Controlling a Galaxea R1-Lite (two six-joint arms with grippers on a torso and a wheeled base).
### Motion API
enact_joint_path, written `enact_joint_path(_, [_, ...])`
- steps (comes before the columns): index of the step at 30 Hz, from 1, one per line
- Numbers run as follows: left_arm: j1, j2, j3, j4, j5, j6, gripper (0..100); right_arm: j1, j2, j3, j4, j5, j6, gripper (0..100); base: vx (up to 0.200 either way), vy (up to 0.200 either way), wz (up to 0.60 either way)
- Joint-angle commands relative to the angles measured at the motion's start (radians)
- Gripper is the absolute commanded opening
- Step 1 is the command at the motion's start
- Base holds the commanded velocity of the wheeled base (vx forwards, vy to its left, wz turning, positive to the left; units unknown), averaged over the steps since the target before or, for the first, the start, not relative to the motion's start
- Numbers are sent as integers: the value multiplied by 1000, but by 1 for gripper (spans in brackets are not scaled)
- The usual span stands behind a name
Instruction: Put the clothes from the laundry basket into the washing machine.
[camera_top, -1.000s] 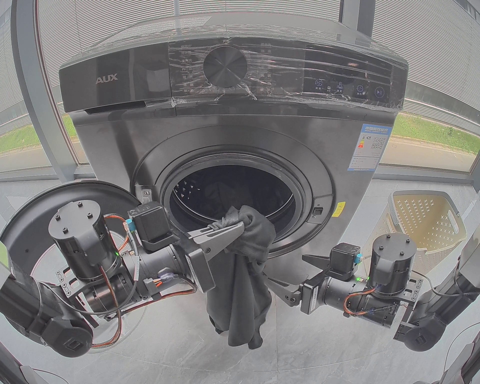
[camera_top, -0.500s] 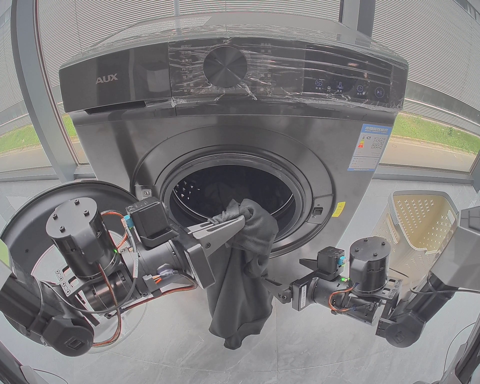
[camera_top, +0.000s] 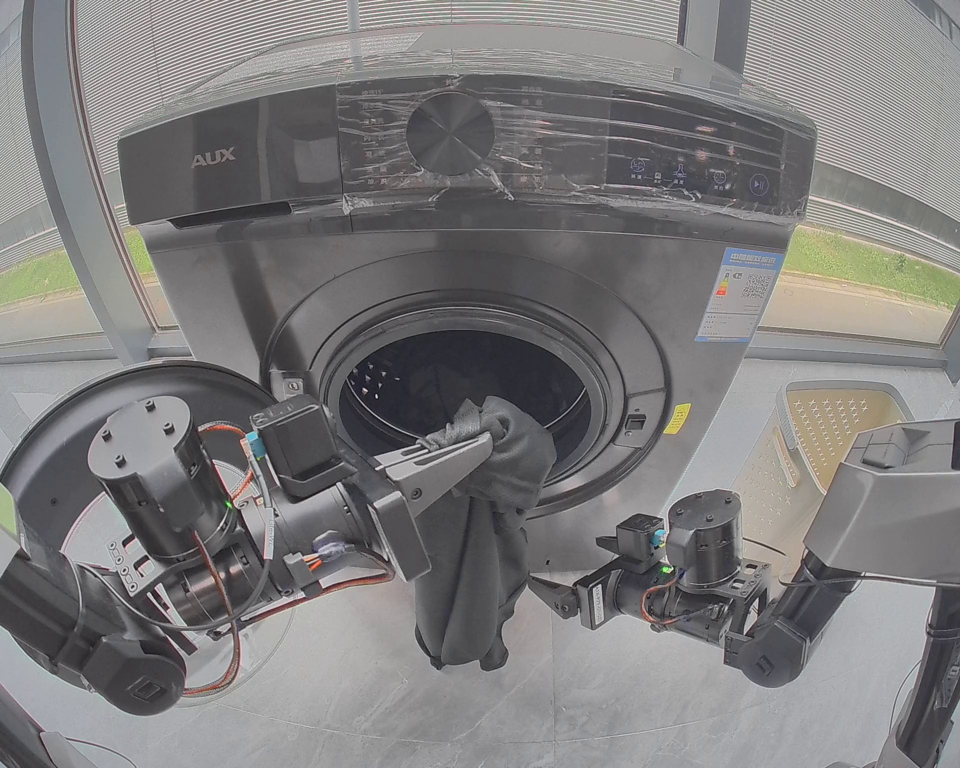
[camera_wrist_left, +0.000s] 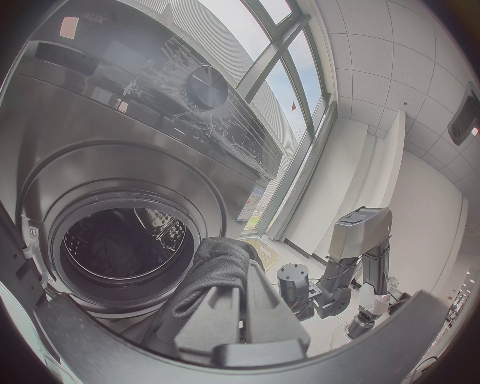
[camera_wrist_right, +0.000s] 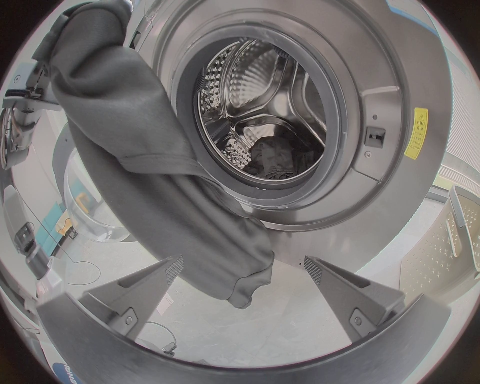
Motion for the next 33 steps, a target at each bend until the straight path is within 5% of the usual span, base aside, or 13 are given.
enact_joint_path(1, [0,-4,1,-2,0,2,0,-17,37,-23,0,3,-4,100,0,0,0])
enact_joint_path(21, [0,-7,-4,-16,-2,0,0,-22,287,-218,-96,38,-3,100,0,0,0])
enact_joint_path(22, [0,-7,-4,-16,-2,-1,0,-22,300,-229,-110,38,-3,0,0,0,0])
enact_joint_path(33, [9,-6,-5,-16,-2,-5,0,-16,302,-238,-162,43,2,0,0,0,0])
